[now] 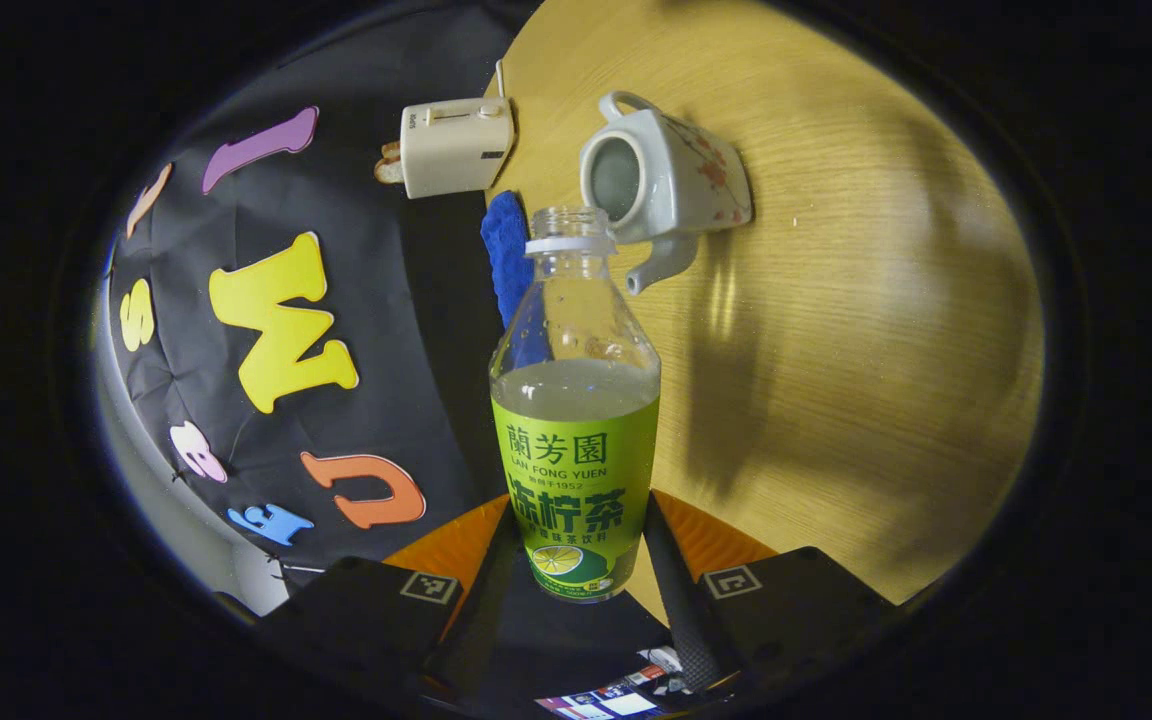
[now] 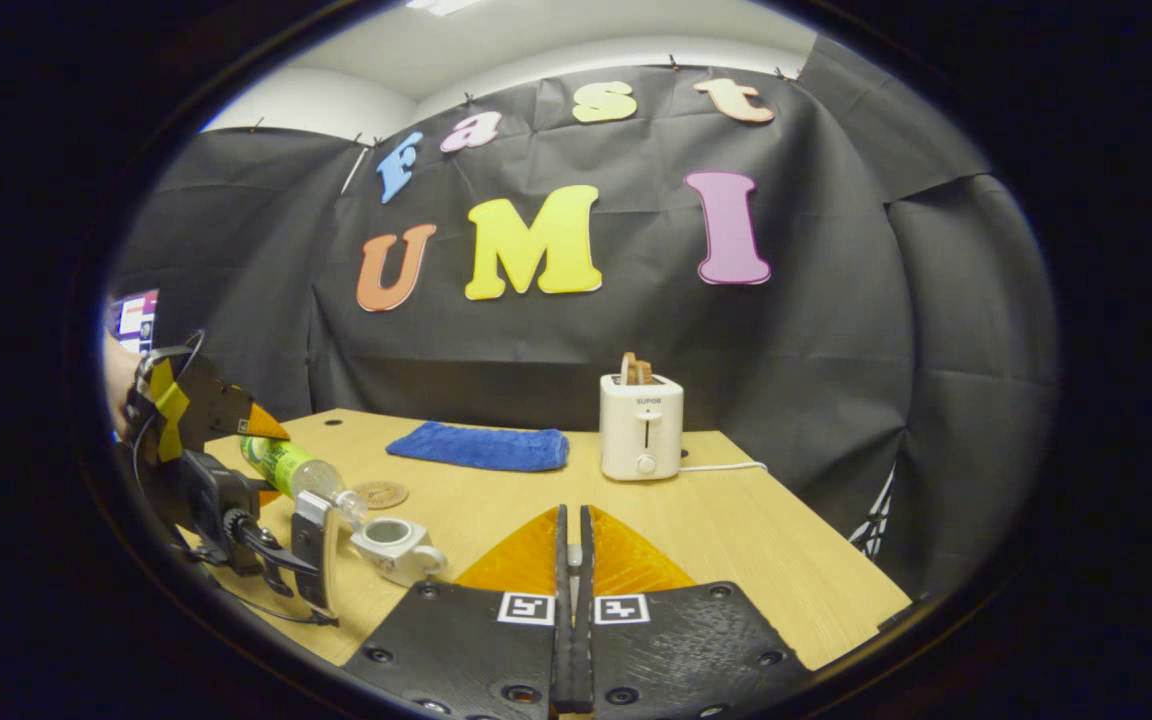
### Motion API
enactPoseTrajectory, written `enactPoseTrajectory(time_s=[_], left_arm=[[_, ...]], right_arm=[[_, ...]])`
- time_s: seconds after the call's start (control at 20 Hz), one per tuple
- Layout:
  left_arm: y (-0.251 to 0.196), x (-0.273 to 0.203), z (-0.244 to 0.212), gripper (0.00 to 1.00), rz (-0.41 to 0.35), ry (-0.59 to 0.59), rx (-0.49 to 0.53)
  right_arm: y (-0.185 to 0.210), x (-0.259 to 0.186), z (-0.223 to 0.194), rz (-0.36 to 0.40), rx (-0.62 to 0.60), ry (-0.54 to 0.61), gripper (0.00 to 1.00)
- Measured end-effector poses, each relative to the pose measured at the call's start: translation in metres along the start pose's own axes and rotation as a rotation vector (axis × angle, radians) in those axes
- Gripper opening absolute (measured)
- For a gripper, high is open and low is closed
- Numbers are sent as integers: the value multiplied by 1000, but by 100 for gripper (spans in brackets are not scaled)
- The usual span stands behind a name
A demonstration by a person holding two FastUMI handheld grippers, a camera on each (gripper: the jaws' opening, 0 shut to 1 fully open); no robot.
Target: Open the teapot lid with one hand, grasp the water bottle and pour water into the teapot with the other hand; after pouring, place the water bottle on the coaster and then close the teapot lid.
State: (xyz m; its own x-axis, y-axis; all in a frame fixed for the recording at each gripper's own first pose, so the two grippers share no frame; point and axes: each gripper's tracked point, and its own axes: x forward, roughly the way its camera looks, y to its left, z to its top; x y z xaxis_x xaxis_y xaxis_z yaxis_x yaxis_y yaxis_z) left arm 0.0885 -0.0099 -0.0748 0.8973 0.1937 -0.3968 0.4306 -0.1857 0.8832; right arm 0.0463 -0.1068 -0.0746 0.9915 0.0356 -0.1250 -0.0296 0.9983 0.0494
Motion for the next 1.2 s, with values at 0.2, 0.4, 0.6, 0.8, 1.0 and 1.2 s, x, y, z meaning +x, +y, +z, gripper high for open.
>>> enactPoseTrajectory(time_s=[0.2,0.4,0.6,0.8,1.0,1.2], left_arm=[[10,1,6,74,21,18,84],[23,1,11,74,52,26,144],[47,-4,16,74,132,40,259],[62,-6,14,74,167,61,285],[68,-10,20,74,179,65,342],[85,-16,22,74,244,78,404]], right_arm=[[-3,-1,-2,-2,-1,3,0],[-9,-2,-5,-9,2,5,0],[-9,-4,-10,-4,4,9,0],[-11,-4,-13,2,22,14,0],[-16,-6,-11,-4,25,8,0],[-13,-7,-13,1,25,11,0]])
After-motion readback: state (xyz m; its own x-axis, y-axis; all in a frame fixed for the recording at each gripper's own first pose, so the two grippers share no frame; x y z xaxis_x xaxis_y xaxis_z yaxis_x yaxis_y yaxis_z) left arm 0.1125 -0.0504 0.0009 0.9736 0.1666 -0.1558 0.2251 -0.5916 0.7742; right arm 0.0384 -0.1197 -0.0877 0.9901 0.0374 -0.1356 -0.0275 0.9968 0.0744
